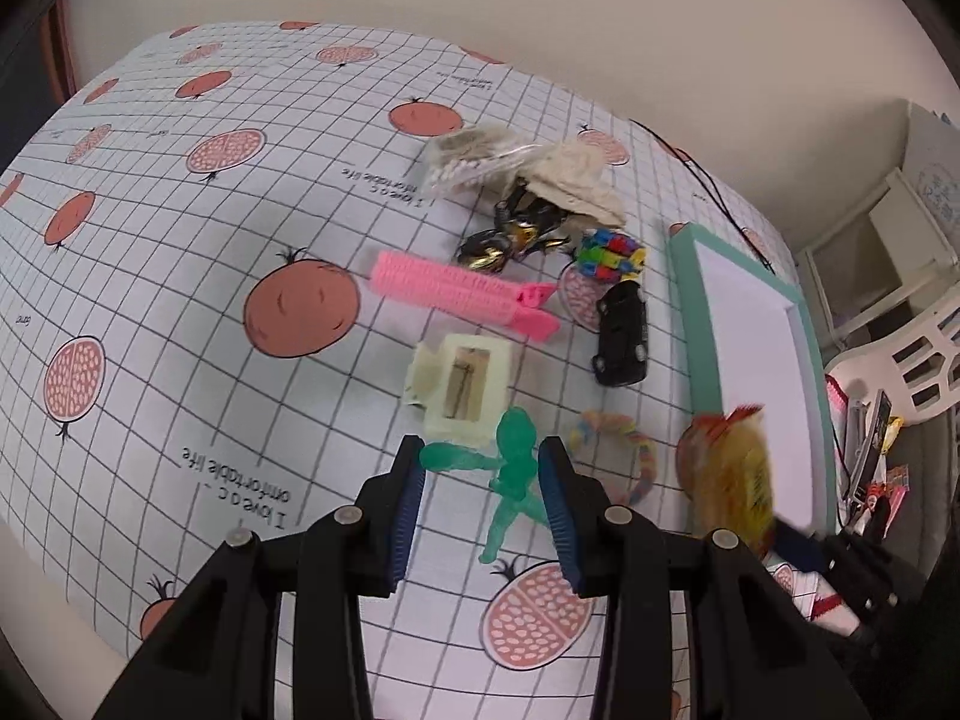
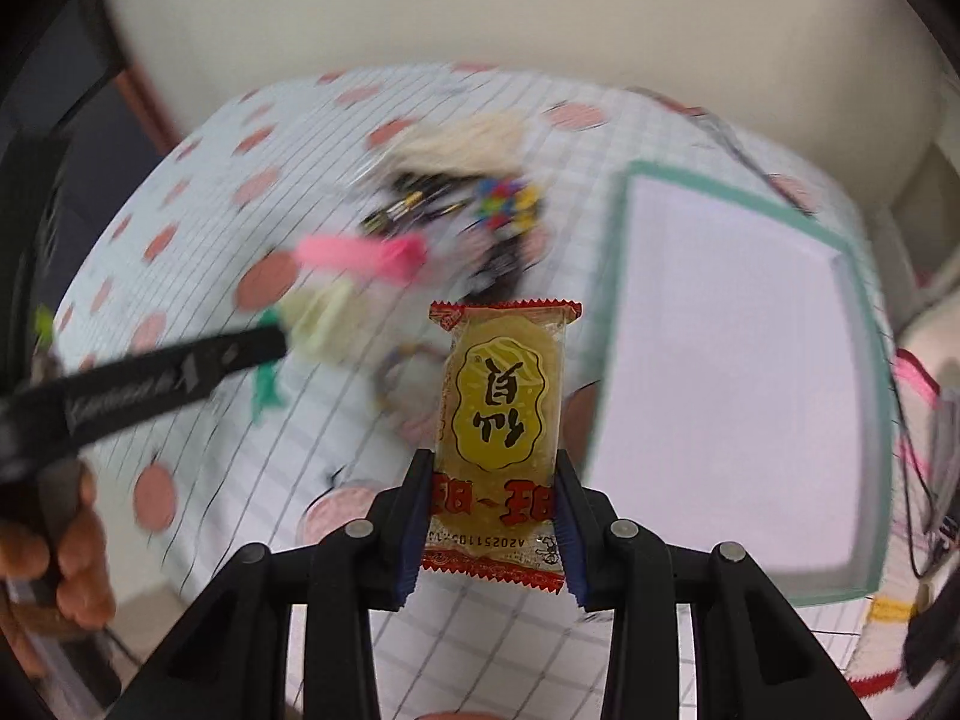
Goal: Organize objects
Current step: 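Lift the snack packet and green figure and carry both toward the tray, then lower the snack packet into the tray and open the right tool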
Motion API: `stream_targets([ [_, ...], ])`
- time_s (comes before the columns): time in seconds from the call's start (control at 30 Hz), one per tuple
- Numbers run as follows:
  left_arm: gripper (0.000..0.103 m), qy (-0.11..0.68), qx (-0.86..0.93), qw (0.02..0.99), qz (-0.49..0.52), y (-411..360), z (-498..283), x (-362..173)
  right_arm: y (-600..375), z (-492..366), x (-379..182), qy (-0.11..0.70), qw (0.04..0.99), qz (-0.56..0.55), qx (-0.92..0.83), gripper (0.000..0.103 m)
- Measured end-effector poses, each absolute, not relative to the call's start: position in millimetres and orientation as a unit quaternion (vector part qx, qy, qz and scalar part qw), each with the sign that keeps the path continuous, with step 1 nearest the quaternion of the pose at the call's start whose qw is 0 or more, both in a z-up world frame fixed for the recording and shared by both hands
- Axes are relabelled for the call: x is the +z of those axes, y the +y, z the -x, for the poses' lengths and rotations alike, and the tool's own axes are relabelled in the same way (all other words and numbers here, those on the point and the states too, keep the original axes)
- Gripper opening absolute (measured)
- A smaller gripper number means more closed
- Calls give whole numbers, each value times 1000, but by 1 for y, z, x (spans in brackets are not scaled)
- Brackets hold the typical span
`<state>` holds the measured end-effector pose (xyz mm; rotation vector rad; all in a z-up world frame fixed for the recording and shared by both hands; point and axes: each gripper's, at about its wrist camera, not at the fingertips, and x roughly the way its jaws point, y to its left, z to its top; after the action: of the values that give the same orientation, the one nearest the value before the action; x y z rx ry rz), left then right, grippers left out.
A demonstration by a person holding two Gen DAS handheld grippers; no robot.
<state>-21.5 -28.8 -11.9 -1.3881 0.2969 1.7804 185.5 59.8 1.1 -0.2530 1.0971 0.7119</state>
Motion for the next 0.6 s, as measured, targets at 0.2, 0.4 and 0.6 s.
stream_targets([
  [0.2, 40, 121, 699, 412, 572, -11, 8, -11, 13, -231, -10, 500, 820, 101, 261, 39],
  [0.4, 40, 117, 694, 434, 562, 25, -11, 3, -32, -270, -22, 493, 845, 73, 195, 39],
  [0.6, 40, 131, 678, 484, 538, 64, -47, 15, -83, -293, -24, 486, 865, 22, 124, 39],
])
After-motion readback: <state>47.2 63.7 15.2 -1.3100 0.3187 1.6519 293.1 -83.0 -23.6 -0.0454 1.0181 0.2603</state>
